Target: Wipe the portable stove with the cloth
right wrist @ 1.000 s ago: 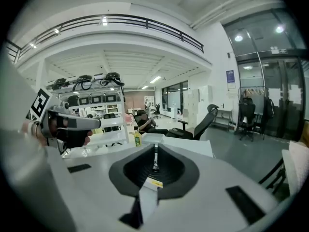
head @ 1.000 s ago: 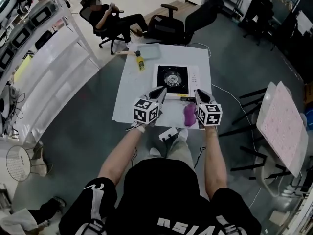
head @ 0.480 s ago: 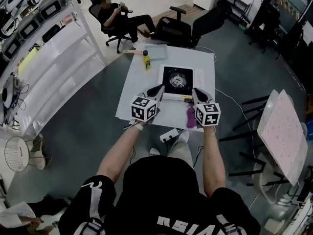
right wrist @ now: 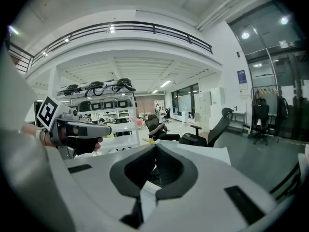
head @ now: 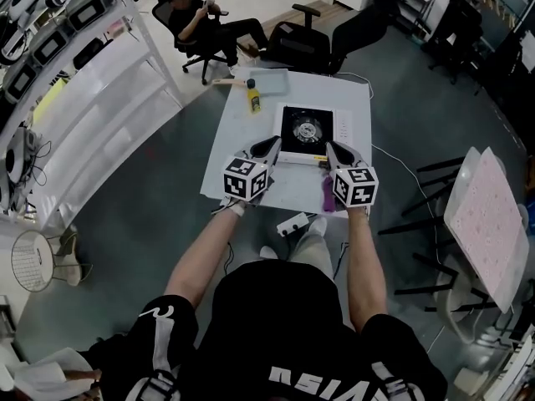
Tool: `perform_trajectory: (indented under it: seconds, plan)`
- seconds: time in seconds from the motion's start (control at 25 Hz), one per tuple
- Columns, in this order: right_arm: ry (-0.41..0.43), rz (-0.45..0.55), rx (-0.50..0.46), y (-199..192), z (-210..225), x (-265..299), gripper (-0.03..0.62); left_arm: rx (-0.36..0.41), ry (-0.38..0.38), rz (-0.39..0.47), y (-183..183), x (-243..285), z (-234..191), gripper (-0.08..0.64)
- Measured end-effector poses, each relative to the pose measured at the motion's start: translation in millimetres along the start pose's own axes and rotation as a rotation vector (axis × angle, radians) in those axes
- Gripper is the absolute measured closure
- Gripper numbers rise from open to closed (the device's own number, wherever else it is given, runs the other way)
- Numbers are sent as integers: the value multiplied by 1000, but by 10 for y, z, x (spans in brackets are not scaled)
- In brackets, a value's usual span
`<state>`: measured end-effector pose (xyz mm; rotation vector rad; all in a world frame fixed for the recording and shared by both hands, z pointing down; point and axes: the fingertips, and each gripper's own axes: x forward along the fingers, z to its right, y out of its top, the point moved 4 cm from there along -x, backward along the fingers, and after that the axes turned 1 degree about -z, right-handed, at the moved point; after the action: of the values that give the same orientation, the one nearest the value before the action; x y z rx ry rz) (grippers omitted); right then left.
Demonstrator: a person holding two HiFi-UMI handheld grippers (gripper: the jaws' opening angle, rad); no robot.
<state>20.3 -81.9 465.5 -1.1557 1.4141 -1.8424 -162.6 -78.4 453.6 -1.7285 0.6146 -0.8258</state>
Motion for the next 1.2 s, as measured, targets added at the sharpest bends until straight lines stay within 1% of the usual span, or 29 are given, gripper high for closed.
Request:
perform_trajectory:
  seconds: [0.44, 1.2]
  plan:
    - [4, -5, 26, -25, 36, 22, 581, 1, -5, -8, -15, 43, 3, 551]
    - [12, -12, 24, -14, 48, 83, 581, -3, -1, -14, -26, 82, -21, 551]
